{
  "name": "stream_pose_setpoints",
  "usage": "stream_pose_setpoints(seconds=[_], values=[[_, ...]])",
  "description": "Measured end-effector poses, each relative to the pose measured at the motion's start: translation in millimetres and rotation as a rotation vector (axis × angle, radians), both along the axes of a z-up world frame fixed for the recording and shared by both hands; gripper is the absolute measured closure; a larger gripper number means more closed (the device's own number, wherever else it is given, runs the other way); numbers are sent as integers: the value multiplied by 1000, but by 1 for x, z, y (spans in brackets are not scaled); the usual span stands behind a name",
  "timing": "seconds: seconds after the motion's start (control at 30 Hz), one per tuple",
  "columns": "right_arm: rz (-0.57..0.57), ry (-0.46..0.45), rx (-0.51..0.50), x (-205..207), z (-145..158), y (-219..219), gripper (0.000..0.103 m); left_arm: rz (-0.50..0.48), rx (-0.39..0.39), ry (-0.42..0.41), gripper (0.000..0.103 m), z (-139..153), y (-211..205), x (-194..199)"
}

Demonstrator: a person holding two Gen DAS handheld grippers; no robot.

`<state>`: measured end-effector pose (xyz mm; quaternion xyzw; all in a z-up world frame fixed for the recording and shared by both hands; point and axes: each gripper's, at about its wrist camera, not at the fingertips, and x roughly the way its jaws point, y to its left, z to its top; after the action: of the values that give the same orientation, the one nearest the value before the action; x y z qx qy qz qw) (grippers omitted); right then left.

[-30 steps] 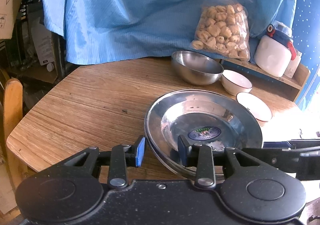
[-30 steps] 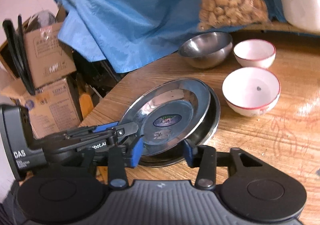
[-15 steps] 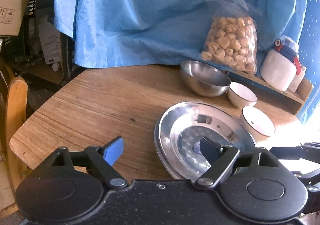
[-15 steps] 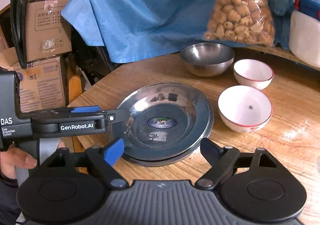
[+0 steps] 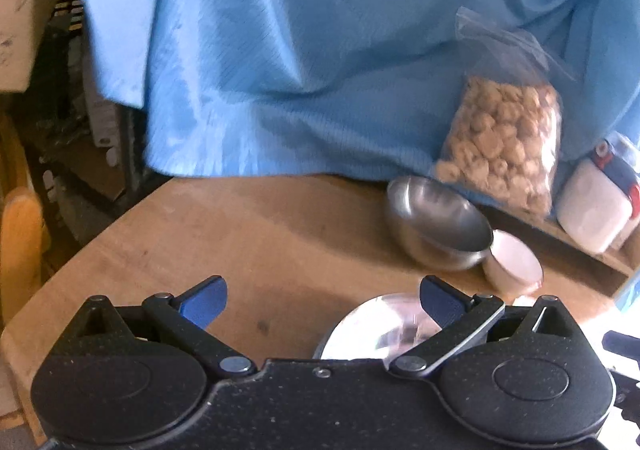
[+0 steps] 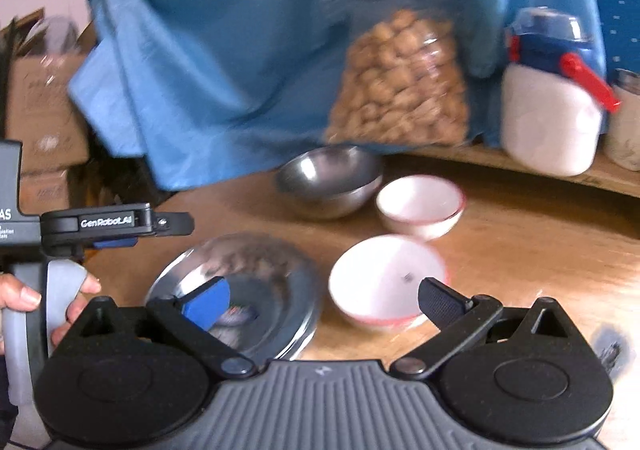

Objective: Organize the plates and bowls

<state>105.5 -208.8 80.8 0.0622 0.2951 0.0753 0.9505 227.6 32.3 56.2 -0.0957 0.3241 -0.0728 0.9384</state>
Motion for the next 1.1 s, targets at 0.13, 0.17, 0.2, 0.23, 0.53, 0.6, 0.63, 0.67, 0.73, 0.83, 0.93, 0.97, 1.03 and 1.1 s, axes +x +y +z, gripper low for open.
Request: stream_pose_setpoints(seconds=[0.13, 0.17, 0.2, 0.23, 0.53, 0.6, 0.63, 0.67, 0.73, 0.83, 0.93, 0.97, 1.03, 1.1], values=[[-54, -121, 7, 13, 6, -18, 0, 36, 8, 22, 1, 3, -5, 31], [-61, -150, 8, 18, 7, -21, 0, 52, 16, 28, 1, 4, -7, 39], [-66, -172, 12, 25, 7, -25, 0, 64, 22, 29, 1, 5, -8, 47], [-67, -186, 19, 33, 7, -28, 0, 72, 27, 25, 1, 5, -9, 55], [-76, -79, -37, 121, -4, -27, 0, 3, -6, 72, 1, -4, -24, 112], [-60, -91, -53, 132, -5, -24, 0, -8, -14, 82, 1, -9, -28, 120], [-47, -86, -58, 136, -7, -22, 0, -13, -14, 89, 1, -12, -29, 122], [-41, -79, -61, 141, -9, -20, 0, -20, -15, 94, 1, -15, -30, 125], [-27, -58, -67, 149, -14, -18, 1, -40, -26, 99, 1, -20, -32, 128], [-5, -45, -63, 157, -21, -18, 9, -43, -28, 66, 2, -23, -32, 128], [-9, -53, -50, 163, -26, -19, 18, -77, -10, 50, 6, -24, -33, 131], [-4, -54, -43, 164, -26, -20, 20, -92, -8, 48, 8, -24, -34, 131], [9, -52, -30, 165, -27, -20, 23, -118, -12, 43, 10, -23, -35, 130], [15, -51, -27, 167, -28, -19, 28, -138, -13, 37, 13, -22, -36, 129]])
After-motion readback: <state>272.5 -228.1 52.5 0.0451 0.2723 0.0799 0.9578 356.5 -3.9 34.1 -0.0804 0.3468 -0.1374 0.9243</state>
